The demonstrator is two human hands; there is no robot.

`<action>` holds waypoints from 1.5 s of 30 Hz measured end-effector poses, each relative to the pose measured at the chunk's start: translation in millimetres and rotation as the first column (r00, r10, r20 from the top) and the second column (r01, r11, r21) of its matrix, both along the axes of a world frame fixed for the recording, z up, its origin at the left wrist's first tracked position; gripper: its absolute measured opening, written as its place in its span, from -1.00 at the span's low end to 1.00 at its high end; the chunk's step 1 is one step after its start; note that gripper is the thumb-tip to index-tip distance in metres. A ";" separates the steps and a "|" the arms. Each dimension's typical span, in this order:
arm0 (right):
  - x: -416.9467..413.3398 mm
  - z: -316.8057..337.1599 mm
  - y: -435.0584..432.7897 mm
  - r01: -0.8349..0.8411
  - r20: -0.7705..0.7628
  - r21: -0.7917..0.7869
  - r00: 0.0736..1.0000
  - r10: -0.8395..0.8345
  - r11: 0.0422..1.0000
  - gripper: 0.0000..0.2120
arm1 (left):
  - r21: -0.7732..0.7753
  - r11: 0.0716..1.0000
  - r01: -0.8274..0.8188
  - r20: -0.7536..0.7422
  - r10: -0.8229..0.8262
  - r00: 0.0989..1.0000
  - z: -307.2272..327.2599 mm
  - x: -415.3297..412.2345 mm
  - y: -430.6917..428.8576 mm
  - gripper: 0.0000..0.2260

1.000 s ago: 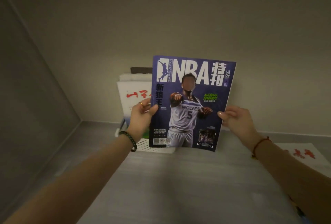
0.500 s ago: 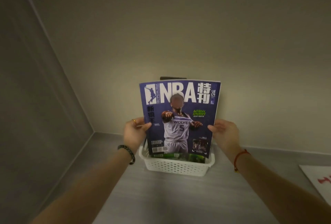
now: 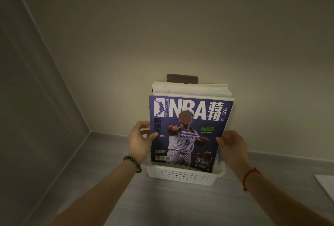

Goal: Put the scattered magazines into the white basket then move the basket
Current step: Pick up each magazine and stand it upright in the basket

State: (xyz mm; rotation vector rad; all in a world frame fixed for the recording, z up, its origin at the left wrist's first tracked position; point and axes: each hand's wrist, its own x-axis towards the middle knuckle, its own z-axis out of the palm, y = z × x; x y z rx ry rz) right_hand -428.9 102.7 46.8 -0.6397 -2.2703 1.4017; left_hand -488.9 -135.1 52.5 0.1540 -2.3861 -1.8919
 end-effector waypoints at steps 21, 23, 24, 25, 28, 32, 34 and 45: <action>-23.7 25.5 -3.4 -0.277 -0.149 -0.198 0.957 0.251 0.940 -0.44 | 0.331 0.927 0.176 -0.022 -0.179 0.984 17.9 -24.0 29.5 -0.64; -20.9 28.9 5.9 -0.341 -0.115 -0.177 0.939 0.325 0.923 -0.39 | 0.290 0.945 0.152 -0.004 -0.158 0.987 19.1 -21.6 30.1 -0.59; -18.4 29.6 10.7 -0.371 -0.093 -0.169 0.928 0.360 0.913 -0.38 | 0.273 0.954 0.126 0.018 -0.136 0.991 18.9 -18.9 30.6 -0.57; -14.6 28.4 16.3 -0.390 -0.071 -0.169 0.921 0.384 0.905 -0.36 | 0.257 0.962 0.094 0.042 -0.108 0.993 17.8 -15.0 30.8 -0.55; 6.8 16.8 37.9 -0.350 -0.010 -0.197 0.935 0.355 0.916 -0.29 | 0.239 0.971 -0.032 0.077 0.014 0.997 10.8 6.8 31.3 -0.51; 55.7 0.4 78.9 -0.243 0.053 -0.212 0.964 0.260 0.947 -0.34 | 0.244 0.949 -0.201 0.065 0.191 0.979 0.0 46.5 38.0 -0.68; 83.1 -3.5 102.4 -0.206 0.094 -0.189 0.970 0.226 0.960 -0.37 | 0.230 0.960 -0.158 0.050 0.151 0.987 -3.2 65.3 51.7 -0.81; 219.1 -4.7 255.2 -0.044 0.270 -0.118 0.960 0.074 0.992 -0.43 | 0.213 0.895 0.392 0.261 -0.438 0.860 -12.7 165.9 245.0 -0.73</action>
